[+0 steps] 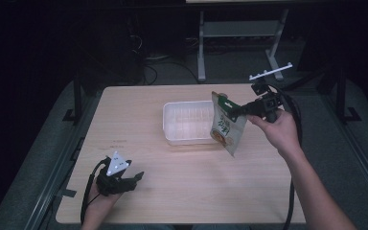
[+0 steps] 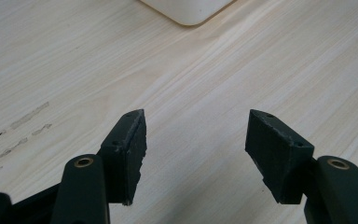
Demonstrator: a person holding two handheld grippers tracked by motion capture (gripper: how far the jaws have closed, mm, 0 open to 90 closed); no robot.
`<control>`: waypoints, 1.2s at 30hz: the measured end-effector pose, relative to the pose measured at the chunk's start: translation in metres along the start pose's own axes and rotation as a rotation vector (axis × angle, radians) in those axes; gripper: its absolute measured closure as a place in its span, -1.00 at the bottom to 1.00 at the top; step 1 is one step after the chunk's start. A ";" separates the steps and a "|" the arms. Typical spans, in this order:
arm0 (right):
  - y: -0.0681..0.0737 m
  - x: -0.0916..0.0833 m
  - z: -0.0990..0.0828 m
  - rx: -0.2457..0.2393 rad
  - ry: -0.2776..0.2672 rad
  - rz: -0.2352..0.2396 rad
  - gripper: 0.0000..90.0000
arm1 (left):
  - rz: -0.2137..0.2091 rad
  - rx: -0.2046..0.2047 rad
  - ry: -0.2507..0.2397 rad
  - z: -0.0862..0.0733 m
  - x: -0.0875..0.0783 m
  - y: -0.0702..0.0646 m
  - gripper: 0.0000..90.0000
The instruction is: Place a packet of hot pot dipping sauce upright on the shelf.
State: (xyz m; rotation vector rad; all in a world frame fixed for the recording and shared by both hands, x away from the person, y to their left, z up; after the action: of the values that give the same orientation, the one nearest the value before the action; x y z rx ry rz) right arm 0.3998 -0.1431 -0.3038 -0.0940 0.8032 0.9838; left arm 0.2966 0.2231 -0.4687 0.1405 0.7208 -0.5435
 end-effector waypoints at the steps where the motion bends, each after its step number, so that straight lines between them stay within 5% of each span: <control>1: -0.001 0.001 0.003 0.002 0.000 -0.006 0.99 | 0.000 0.000 0.001 0.000 0.000 0.000 -0.16; 21: -0.038 0.027 0.057 0.108 -0.024 -0.113 0.99 | 0.001 -0.008 -0.002 -0.001 -0.002 0.002 -0.17; 36: -0.064 0.030 0.059 0.191 -0.029 -0.248 0.98 | 0.002 -0.002 -0.021 0.000 -0.003 0.000 -0.17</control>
State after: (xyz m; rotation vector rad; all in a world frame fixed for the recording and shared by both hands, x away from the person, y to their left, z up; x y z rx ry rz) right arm 0.4916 -0.1348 -0.2982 -0.0143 0.8334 0.6702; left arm 0.2943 0.2242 -0.4671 0.1338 0.7005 -0.5420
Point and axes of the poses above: each handheld gripper's, and its own axes: x roughly forward along the jaws, z roughly out of its top, y roughly to its left, the point moved 6 cm from there along x, roughly forward along the jaws, and after that the axes turned 14 degrees about -x, right-handed, at the moved point
